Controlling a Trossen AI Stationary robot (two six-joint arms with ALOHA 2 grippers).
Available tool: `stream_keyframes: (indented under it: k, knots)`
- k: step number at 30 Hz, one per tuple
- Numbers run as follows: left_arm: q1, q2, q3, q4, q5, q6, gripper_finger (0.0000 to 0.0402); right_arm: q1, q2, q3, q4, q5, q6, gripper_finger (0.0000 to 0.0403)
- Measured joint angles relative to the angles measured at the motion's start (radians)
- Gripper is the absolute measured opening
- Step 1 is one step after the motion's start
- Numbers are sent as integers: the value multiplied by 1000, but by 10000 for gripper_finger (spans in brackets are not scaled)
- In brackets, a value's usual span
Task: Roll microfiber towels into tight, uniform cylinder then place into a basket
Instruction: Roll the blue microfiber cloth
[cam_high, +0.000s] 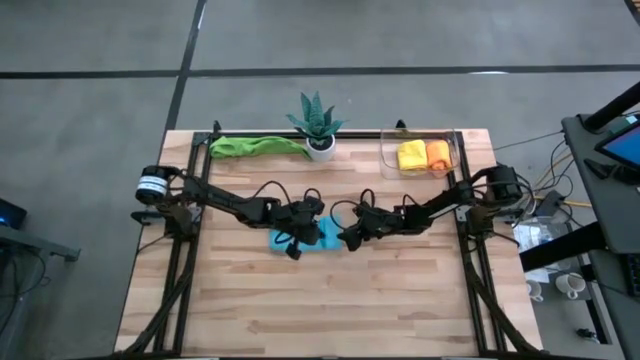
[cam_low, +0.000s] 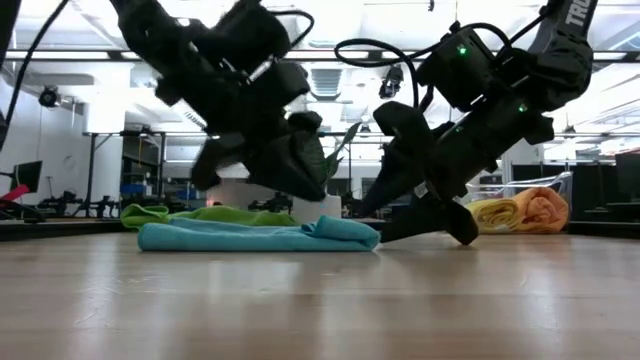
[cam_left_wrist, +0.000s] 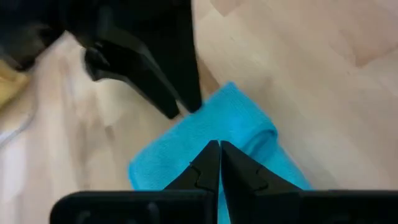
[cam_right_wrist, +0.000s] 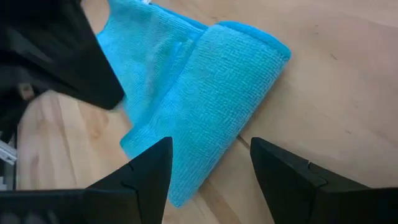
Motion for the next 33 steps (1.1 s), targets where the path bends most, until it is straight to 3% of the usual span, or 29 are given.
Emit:
stream_keyframes:
  k: [10,33]
  knots:
    - [1,144,3,101,4,-2,0,0,5,7,6,-8,4,212]
    - [0,210,-3,167,-109,-7,0,-1,33,45,-38,31,122,212]
